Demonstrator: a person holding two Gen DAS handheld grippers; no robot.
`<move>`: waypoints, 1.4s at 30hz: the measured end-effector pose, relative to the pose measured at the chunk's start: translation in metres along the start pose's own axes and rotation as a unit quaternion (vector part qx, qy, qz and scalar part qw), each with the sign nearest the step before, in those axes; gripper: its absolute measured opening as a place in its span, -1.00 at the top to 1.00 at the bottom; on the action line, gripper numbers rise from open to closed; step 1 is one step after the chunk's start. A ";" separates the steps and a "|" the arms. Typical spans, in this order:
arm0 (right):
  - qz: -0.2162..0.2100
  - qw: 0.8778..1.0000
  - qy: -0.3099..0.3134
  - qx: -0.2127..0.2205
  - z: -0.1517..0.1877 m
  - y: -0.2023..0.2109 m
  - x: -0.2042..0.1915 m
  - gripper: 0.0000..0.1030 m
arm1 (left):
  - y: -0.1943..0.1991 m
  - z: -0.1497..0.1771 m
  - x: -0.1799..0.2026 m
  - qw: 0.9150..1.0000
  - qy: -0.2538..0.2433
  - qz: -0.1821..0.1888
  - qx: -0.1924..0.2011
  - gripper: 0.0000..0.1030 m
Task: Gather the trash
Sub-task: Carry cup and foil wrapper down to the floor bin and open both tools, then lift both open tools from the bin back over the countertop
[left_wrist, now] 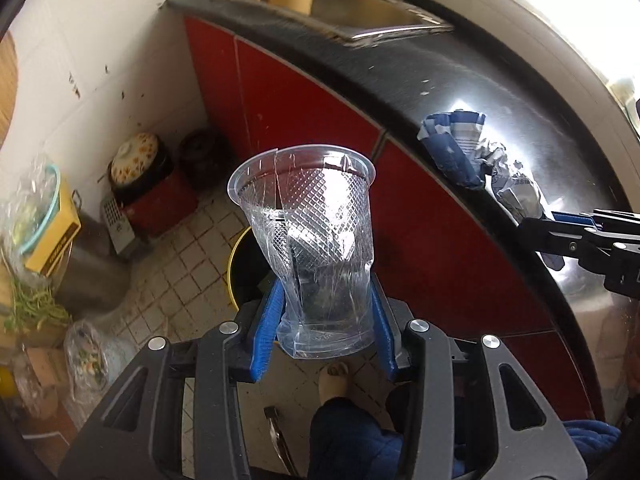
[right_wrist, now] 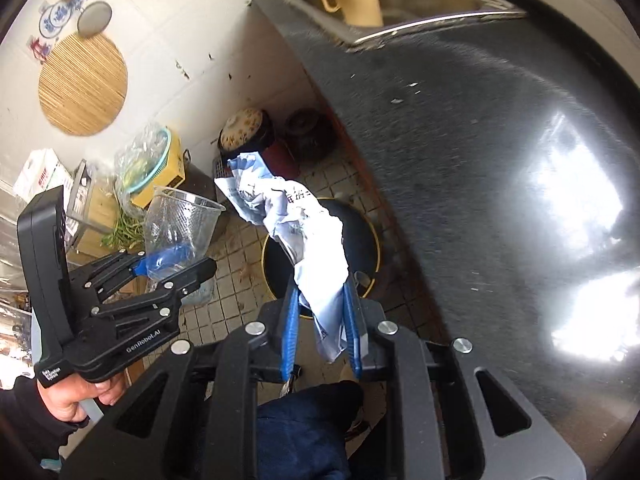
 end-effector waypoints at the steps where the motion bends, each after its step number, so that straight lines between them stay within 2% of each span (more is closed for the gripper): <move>1: 0.002 1.000 -0.001 -0.008 -0.003 -0.010 -0.004 0.59 | -0.007 0.000 -0.004 1.000 0.004 0.003 -0.004 0.20; 6: 0.007 0.999 -0.025 -0.036 0.002 -0.042 -0.007 0.59 | -0.035 0.007 -0.014 1.000 0.013 0.007 -0.027 0.20; 10: 0.016 0.998 -0.041 -0.053 -0.004 -0.067 -0.007 0.59 | -0.049 0.008 -0.014 0.999 0.002 0.009 -0.038 0.20; 16: 0.024 0.997 -0.046 -0.059 -0.014 -0.083 -0.008 0.59 | -0.057 0.007 -0.019 0.999 0.001 0.021 -0.046 0.20; 27: 0.027 0.996 -0.059 -0.056 -0.020 -0.087 -0.009 0.58 | -0.064 0.006 -0.015 0.998 -0.012 0.035 -0.051 0.17; 29: 0.030 0.996 -0.057 -0.059 -0.022 -0.090 -0.009 0.42 | -0.067 0.005 -0.016 0.998 -0.011 0.040 -0.052 -0.06; 30: 0.030 0.996 -0.057 -0.058 -0.024 -0.091 -0.009 0.16 | -0.068 0.004 -0.018 0.998 -0.009 0.036 -0.049 -0.28; 31: 0.030 0.996 -0.058 -0.056 -0.026 -0.090 -0.010 -0.08 | -0.068 0.003 -0.019 0.998 -0.009 0.036 -0.047 -0.36; 36: 0.029 0.997 -0.057 -0.050 -0.027 -0.082 -0.010 -0.16 | -0.072 0.001 -0.018 0.998 -0.022 0.034 -0.056 -0.40; 38: 0.027 0.997 -0.055 -0.038 -0.026 -0.067 -0.009 -0.35 | -0.066 -0.004 -0.014 0.998 -0.027 0.035 -0.051 -0.51; 40: 0.033 0.998 -0.053 -0.019 -0.023 -0.043 -0.006 -0.48 | -0.056 -0.010 -0.007 0.998 -0.036 0.032 -0.038 -0.70; 42: 0.043 0.997 -0.057 0.006 -0.018 -0.008 0.003 -0.64 | -0.039 -0.021 0.012 0.998 -0.056 0.025 -0.024 -0.82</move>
Point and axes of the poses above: each gripper's, at about its wrist camera, not at the fingertips, and y roughly against the way its jaws point, x to its right, z to its underside, the point moved 8 cm from there along -y, roughly the way its jaws point, and after that the axes turned 5 degrees about -z, right-handed, at the moved point
